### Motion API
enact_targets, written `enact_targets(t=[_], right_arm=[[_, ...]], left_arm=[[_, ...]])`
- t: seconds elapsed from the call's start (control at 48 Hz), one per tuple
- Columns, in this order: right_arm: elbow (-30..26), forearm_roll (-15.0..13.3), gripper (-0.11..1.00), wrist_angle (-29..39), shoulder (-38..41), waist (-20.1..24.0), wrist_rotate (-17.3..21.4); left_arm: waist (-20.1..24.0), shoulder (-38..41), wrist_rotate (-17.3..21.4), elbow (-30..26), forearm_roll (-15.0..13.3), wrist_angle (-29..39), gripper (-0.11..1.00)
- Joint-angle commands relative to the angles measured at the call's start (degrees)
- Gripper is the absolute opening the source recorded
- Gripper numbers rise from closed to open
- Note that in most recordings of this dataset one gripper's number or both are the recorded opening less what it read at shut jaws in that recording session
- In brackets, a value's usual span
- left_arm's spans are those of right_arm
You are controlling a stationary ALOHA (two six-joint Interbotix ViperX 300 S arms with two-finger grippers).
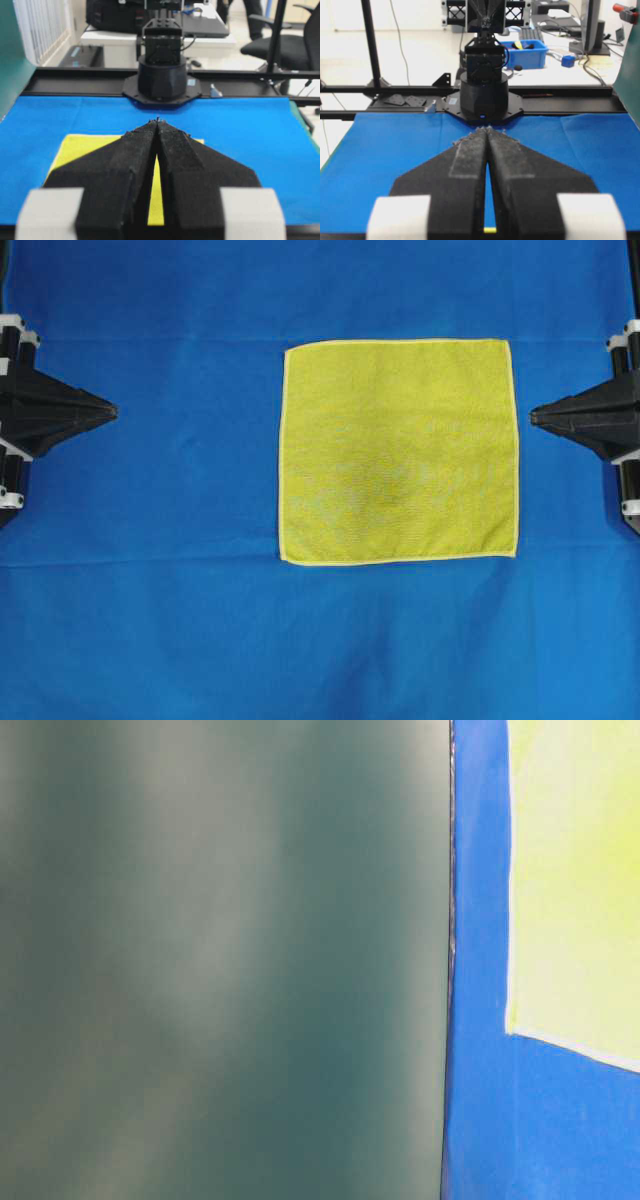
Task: Fold the yellow towel.
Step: 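Move both grippers to the far corners of the yellow towel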
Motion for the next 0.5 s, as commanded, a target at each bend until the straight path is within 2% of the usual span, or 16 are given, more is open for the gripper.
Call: enact_targets(t=[0.0,0.146,0.271,0.479], right_arm=[[-1.4,0.4,0.00,-0.4,0.4,-0.5,0.1],[-4.0,1.7,0.00,5.6,0.6,-4.2,0.5],[-5.5,1.7,0.00,14.4,1.1,-10.0,0.6],[-5.3,1.7,0.00,23.2,3.8,-21.5,0.7]], left_arm=[[0.4,2.0,-0.9,-2.7,-1.7,0.7,0.00],[2.7,7.5,-0.9,-5.8,-1.7,1.7,0.00],[5.4,14.4,-0.9,-9.1,-1.6,1.8,0.00],[11.1,25.1,-0.4,-13.6,-1.6,3.5,0.00]])
